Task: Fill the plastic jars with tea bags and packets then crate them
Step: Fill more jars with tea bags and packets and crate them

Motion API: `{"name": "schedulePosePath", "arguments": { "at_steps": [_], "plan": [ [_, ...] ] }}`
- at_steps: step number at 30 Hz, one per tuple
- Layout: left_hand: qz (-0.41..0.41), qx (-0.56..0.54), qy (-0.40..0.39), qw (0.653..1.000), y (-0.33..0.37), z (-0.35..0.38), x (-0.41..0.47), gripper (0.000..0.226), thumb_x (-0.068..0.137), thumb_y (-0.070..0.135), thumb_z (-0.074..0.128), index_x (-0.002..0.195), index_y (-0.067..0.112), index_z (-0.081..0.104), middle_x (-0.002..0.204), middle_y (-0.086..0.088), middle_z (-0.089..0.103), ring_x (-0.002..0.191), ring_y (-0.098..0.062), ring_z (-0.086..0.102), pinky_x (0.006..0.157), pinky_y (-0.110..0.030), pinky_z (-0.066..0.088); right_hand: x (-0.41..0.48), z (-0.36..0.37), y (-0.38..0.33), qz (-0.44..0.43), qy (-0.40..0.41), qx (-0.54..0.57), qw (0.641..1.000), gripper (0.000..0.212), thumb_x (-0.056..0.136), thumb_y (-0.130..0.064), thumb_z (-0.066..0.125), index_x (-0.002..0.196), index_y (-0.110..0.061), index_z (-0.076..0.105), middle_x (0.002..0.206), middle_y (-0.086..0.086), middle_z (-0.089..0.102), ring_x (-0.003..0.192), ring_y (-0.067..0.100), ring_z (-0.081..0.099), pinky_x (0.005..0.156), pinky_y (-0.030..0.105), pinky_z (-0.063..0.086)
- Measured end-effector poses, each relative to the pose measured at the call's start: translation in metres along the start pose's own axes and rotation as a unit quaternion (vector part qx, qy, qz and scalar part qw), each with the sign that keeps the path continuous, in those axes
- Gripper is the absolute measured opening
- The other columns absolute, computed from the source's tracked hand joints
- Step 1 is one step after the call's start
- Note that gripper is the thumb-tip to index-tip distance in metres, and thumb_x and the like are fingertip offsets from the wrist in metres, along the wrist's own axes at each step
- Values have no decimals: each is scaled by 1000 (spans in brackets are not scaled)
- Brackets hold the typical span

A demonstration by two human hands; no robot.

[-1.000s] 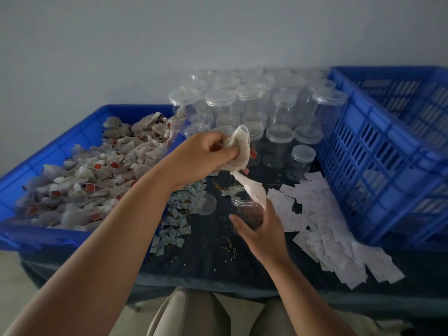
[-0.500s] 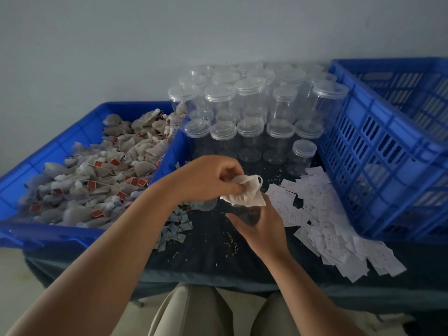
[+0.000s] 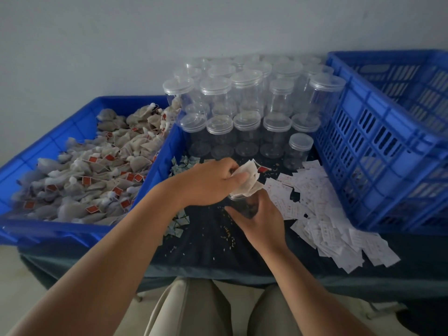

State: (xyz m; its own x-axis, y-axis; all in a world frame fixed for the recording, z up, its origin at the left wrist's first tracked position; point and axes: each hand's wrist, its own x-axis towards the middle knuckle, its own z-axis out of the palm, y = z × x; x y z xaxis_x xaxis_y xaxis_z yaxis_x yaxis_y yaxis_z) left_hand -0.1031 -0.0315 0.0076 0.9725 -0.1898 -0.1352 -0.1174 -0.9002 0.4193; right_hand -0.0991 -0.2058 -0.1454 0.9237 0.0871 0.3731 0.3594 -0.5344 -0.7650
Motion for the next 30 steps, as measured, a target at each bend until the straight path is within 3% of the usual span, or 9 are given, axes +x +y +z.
{"name": "schedulePosePath", "arguments": {
  "at_steps": [5, 8, 11, 13, 18, 20, 24, 27, 30],
  "plan": [
    [17, 23, -14, 1000, 3, 3, 1, 94, 75, 88, 57, 145, 25, 45, 132, 8, 64, 111, -11, 65, 94, -39, 57, 0, -2, -2, 5, 2, 5, 1000, 50, 80, -65, 81, 107, -36, 50, 81, -25, 64, 82, -7, 65, 58, 11, 42],
    [24, 107, -1, 994, 10, 23, 4, 91, 62, 87, 72, 121, 23, 47, 110, 9, 59, 99, -15, 61, 79, -33, 51, -2, -2, -1, -16, -17, 18, 1000, 45, 83, -43, 85, 109, -36, 49, 82, -21, 65, 77, -1, 65, 58, 14, 44],
    [-1, 96, -5, 995, 9, 51, 3, 76, 71, 82, 74, 106, 21, 46, 90, 10, 56, 83, -13, 60, 65, -29, 40, -4, -1, 1, -37, -31, 20, 999, 48, 83, -38, 84, 121, -26, 56, 89, -13, 69, 74, 7, 66, 62, 28, 53],
    [-13, 29, 61, 998, 2, 50, 2, 60, 81, 82, 64, 98, 24, 58, 83, 10, 64, 72, -10, 62, 58, -26, 43, -5, 0, -2, -44, -26, 3, 999, 59, 81, -56, 80, 126, -26, 56, 96, -16, 70, 79, 5, 67, 63, 26, 51],
    [77, 32, 310, 947, -12, 24, -3, 21, 92, 53, 74, 104, 36, 76, 92, 22, 70, 93, 1, 59, 82, -26, 53, -2, 2, -6, -44, -23, -11, 999, 68, 77, -77, 71, 125, -33, 50, 104, -18, 68, 86, 7, 67, 68, 31, 56],
    [124, 44, 258, 957, -11, 22, -5, 28, 98, 56, 61, 92, 36, 78, 81, 21, 67, 89, 0, 57, 83, -28, 49, -2, 1, -6, -42, -17, -12, 999, 66, 77, -77, 71, 124, -35, 50, 102, -20, 67, 84, 5, 66, 66, 29, 55],
    [77, 135, 4, 988, -8, 41, -6, 70, 90, 83, 27, 76, 26, 65, 86, 3, 64, 88, -12, 60, 81, -36, 41, -4, 1, -4, -47, -18, -9, 999, 60, 80, -60, 78, 123, -26, 55, 94, -18, 67, 76, 8, 66, 63, 35, 58],
    [85, 115, 10, 990, -10, 43, -8, 62, 91, 83, 41, 72, 27, 60, 78, 7, 61, 75, -10, 59, 69, -22, 37, -4, 1, -4, -44, -25, -5, 999, 60, 80, -57, 81, 124, -25, 56, 98, -16, 69, 80, 8, 67, 66, 36, 58],
    [33, -16, 110, 993, -16, 16, -13, 56, 97, 77, 39, 84, 34, 73, 70, 12, 70, 56, -2, 63, 54, -17, 46, -4, -1, -8, -44, -24, -1, 999, 68, 77, -71, 77, 126, -30, 55, 107, -18, 69, 89, 5, 67, 72, 29, 56]
  ]
}}
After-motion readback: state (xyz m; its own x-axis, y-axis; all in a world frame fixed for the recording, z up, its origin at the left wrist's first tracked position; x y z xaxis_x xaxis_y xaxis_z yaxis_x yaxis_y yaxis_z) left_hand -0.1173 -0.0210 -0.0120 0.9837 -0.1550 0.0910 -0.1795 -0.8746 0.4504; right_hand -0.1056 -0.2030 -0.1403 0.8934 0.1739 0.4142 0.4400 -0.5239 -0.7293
